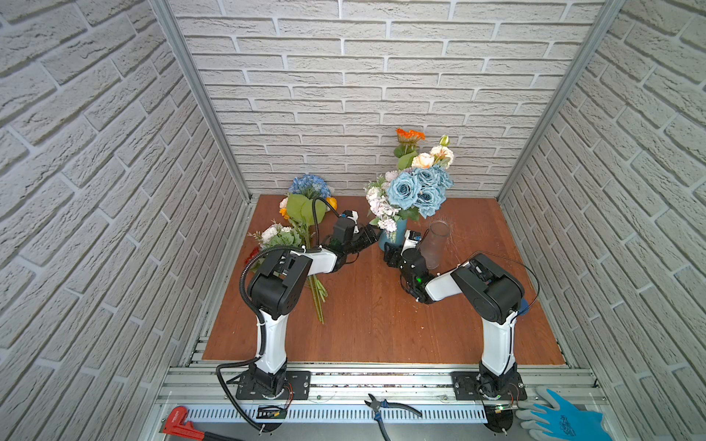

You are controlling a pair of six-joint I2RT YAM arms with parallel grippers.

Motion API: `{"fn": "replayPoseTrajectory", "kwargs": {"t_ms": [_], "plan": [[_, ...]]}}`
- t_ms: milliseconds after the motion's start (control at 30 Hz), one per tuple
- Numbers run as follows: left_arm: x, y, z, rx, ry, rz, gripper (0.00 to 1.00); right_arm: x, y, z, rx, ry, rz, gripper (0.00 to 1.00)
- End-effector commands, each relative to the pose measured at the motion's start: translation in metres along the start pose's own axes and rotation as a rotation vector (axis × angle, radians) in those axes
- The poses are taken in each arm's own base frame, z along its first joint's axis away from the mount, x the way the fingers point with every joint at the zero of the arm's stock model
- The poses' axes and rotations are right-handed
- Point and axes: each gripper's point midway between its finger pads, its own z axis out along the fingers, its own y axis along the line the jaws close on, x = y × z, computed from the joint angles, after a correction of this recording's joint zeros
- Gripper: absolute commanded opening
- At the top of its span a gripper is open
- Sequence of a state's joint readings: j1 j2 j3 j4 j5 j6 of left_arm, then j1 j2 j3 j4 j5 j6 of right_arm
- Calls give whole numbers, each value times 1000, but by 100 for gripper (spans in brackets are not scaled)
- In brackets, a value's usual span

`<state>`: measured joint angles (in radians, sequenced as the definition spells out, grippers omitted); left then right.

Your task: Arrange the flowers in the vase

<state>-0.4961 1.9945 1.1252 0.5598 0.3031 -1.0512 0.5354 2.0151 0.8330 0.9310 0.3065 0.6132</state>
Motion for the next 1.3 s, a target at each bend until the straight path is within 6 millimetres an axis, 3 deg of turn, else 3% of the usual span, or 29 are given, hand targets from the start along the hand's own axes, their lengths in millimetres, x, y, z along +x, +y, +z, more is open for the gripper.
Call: {"fn": "replayPoseTrajectory", "kwargs": {"t_ms": [0, 400, 1267], "plan": [[-17, -7, -12, 21, -54, 16, 76, -7, 16, 10, -43, 6, 2, 69], [-19, -6, -59, -2, -86, 34, 77, -12, 26, 37, -48, 10, 6, 68], [-17, -8, -117, -42, -130, 62, 78, -15, 40, 77, -52, 72, -42, 69]]}}
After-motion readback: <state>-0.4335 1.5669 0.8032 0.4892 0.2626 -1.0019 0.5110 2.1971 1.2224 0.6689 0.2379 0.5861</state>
